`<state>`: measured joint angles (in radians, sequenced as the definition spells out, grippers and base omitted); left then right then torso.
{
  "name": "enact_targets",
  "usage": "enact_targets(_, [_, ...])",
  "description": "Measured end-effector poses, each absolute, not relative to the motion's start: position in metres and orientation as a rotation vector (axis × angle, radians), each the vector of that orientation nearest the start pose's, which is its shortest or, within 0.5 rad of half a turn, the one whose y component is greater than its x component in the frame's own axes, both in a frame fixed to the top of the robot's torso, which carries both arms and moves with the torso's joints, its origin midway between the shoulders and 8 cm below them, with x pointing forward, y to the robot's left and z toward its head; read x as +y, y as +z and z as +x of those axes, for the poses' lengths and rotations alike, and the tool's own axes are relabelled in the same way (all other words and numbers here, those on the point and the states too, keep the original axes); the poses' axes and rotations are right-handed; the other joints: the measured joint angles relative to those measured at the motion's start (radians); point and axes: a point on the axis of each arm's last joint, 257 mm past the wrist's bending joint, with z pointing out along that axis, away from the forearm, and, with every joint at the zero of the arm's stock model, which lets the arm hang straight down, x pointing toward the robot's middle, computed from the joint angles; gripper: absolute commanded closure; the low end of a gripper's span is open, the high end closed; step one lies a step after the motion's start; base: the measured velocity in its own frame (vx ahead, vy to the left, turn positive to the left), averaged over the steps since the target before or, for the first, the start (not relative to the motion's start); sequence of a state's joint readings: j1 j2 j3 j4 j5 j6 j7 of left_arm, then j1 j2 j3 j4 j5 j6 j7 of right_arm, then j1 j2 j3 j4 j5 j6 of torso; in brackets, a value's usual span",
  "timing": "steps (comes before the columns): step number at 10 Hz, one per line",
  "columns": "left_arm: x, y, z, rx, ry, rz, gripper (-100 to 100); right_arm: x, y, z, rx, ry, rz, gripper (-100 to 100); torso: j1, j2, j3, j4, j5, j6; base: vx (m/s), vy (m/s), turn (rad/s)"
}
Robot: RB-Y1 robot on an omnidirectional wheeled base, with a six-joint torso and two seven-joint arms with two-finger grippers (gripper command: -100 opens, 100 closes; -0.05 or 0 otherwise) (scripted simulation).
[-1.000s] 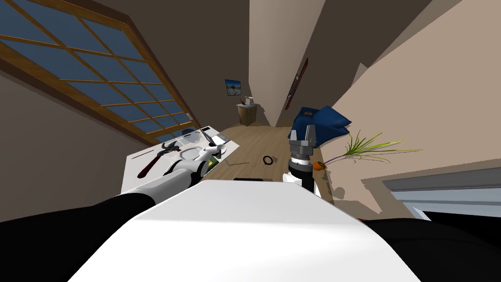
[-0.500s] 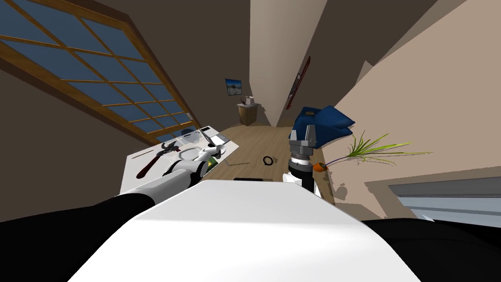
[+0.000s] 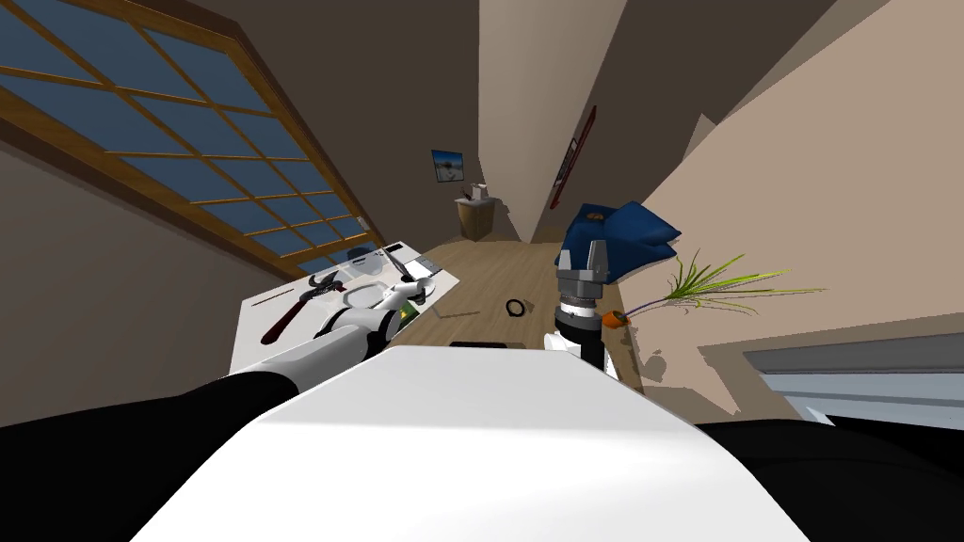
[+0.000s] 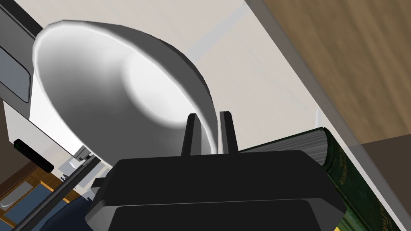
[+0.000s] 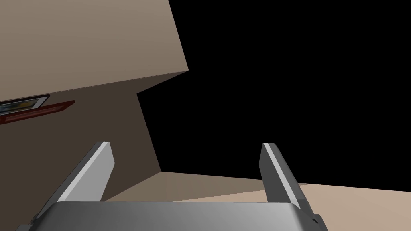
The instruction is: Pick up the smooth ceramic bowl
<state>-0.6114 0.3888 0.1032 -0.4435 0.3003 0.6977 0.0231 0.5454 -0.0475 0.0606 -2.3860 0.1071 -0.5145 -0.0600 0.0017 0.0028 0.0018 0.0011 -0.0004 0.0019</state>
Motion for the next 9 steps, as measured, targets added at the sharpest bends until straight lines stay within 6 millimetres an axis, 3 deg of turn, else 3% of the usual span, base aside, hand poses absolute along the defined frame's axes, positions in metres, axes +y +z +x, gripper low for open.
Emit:
enact_targets(3, [0.402,-0.475,0.500,1.658,-0.311,-2.207,100,-0.241,0.056,0.321,0.647,1.357,0.525,0,0.003,0.002,0.002,0.001,0.000,-0.002,-0.066,0.073,-0.055])
enact_targets(8, [0.393,-0.466,0.510,1.632,-0.301,-2.229,100,-0.241,0.056,0.321,0.647,1.357,0.525,0,0.000,0.002,0.002,0.002,-0.001,-0.001,-0.042,0.025,-0.042])
enact_targets(9, [0.392,-0.466,0.511,1.630,-0.303,-2.229,0,-0.241,0.056,0.321,0.647,1.357,0.525,0,-0.001,0.001,0.001,0.001,-0.002,-0.002,0.000,0.000,0.000])
